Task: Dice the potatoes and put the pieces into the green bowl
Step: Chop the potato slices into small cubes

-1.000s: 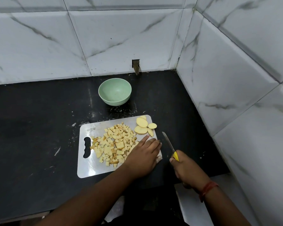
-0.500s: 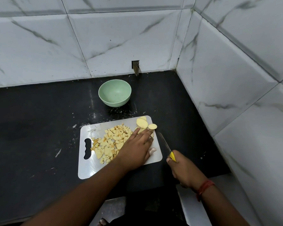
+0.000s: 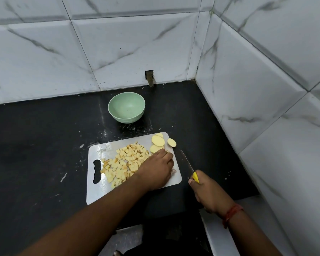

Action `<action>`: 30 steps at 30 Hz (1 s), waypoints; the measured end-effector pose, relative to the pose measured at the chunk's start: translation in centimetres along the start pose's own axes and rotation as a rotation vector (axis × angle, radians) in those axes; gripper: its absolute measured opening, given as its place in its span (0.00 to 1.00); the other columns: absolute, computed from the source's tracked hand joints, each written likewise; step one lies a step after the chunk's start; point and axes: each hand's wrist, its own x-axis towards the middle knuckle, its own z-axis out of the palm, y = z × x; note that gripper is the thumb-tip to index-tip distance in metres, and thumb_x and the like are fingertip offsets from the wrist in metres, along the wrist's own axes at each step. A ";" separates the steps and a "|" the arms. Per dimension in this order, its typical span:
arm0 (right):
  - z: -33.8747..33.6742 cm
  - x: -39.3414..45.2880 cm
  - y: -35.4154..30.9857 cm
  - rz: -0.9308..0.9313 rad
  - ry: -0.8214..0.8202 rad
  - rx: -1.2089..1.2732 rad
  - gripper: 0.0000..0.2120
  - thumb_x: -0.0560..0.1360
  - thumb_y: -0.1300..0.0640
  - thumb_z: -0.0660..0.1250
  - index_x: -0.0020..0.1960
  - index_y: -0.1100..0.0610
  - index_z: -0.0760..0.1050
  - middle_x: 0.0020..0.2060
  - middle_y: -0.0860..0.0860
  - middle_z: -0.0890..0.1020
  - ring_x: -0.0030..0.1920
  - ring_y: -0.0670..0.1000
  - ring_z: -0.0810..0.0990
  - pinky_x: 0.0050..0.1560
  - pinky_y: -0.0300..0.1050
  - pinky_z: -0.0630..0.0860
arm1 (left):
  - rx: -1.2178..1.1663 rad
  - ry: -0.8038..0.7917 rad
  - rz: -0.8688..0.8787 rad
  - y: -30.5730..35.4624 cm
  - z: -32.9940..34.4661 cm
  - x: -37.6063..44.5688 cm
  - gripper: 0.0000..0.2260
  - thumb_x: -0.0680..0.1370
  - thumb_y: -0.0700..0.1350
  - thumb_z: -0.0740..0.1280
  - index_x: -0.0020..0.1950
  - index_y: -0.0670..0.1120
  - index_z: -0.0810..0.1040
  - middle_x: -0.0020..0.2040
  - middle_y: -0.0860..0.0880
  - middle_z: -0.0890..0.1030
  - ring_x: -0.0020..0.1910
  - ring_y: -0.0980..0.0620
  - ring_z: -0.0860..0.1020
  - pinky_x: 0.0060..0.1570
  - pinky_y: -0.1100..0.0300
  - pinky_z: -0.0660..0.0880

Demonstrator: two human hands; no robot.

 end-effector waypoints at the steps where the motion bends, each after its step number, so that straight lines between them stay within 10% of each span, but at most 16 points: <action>1: 0.0 0.0 0.0 -0.001 -0.001 0.003 0.10 0.81 0.52 0.60 0.47 0.58 0.67 0.28 0.52 0.72 0.26 0.47 0.70 0.31 0.45 0.69 | -0.019 0.012 0.009 0.0 0.1 -0.1 0.19 0.83 0.54 0.59 0.60 0.42 0.81 0.61 0.45 0.77 0.61 0.44 0.74 0.72 0.50 0.65; 30: 0.6 1.4 0.4 -0.073 -0.014 -0.039 0.10 0.80 0.50 0.60 0.46 0.56 0.68 0.31 0.51 0.71 0.31 0.49 0.69 0.35 0.47 0.67 | 0.003 -0.027 -0.184 -0.2 -0.6 -1.2 0.13 0.83 0.49 0.60 0.61 0.48 0.80 0.58 0.45 0.77 0.60 0.44 0.75 0.74 0.47 0.62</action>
